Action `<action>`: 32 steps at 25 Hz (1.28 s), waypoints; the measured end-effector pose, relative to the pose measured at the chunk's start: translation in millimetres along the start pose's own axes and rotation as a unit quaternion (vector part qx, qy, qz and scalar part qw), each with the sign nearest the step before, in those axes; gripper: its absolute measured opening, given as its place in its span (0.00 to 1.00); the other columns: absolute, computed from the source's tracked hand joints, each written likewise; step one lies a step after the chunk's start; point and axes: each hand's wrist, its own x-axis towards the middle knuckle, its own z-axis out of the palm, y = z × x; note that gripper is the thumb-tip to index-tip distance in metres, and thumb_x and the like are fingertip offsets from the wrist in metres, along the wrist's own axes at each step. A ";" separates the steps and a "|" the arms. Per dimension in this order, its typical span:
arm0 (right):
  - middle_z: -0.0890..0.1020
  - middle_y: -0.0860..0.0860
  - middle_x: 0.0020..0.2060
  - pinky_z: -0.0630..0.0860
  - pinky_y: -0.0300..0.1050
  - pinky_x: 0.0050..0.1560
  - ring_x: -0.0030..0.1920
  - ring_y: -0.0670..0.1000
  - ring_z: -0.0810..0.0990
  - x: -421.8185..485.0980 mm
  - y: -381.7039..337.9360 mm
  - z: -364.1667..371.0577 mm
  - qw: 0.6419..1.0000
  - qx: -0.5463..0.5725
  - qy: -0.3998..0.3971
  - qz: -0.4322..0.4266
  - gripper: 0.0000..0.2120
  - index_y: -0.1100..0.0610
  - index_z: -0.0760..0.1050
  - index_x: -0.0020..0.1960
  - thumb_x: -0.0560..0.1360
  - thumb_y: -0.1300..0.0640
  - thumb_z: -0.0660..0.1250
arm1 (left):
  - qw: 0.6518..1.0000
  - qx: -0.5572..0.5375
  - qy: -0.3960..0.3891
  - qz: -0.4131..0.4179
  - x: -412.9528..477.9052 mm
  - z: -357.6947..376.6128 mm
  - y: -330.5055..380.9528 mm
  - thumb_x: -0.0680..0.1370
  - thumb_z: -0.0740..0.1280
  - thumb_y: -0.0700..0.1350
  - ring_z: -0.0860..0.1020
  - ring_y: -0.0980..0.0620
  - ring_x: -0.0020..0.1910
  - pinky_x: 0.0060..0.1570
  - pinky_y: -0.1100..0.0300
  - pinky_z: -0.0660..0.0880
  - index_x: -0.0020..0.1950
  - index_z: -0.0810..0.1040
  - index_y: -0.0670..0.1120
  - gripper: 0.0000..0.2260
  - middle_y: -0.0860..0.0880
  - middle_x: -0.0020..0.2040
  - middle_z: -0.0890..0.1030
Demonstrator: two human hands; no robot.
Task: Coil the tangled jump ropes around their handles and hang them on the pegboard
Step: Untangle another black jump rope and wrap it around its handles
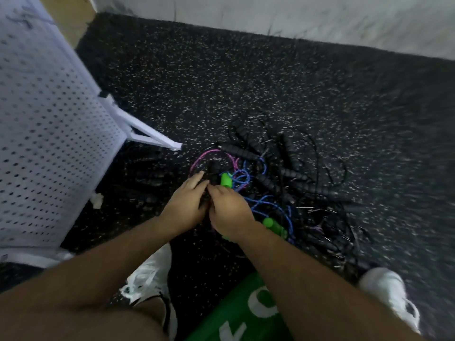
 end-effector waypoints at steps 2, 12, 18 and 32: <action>0.74 0.57 0.68 0.70 0.55 0.65 0.66 0.60 0.71 -20.4 29.5 -17.6 0.999 -0.038 -0.005 0.003 0.25 0.60 0.64 0.76 0.80 0.57 0.60 | 0.998 0.012 -0.031 0.046 10.4 9.6 30.9 0.78 0.65 0.49 0.64 0.42 0.77 0.75 0.52 0.60 0.76 0.69 0.41 0.27 0.41 0.79 0.64; 0.77 0.57 0.58 0.75 0.55 0.58 0.60 0.61 0.74 -82.0 146.8 -20.3 0.966 0.026 0.009 0.256 0.17 0.51 0.74 0.66 0.80 0.49 0.60 | 0.980 0.017 -0.155 0.127 53.6 65.6 119.9 0.84 0.60 0.50 0.66 0.49 0.75 0.73 0.58 0.60 0.79 0.65 0.46 0.23 0.47 0.77 0.68; 0.80 0.51 0.49 0.78 0.48 0.52 0.51 0.55 0.80 -73.4 162.9 -15.4 0.857 0.326 0.057 0.395 0.12 0.55 0.73 0.57 0.75 0.59 0.70 | 0.964 -0.050 -0.250 0.078 65.9 73.6 142.3 0.82 0.66 0.47 0.73 0.53 0.67 0.66 0.61 0.68 0.74 0.70 0.49 0.20 0.50 0.69 0.75; 0.86 0.54 0.40 0.75 0.42 0.38 0.36 0.49 0.79 -131.8 88.9 -279.4 0.924 0.260 0.138 0.244 0.06 0.59 0.83 0.49 0.78 0.59 0.68 | 0.975 0.078 -0.120 0.171 42.4 -147.7 293.0 0.80 0.67 0.47 0.78 0.54 0.41 0.41 0.56 0.76 0.70 0.67 0.47 0.20 0.52 0.44 0.79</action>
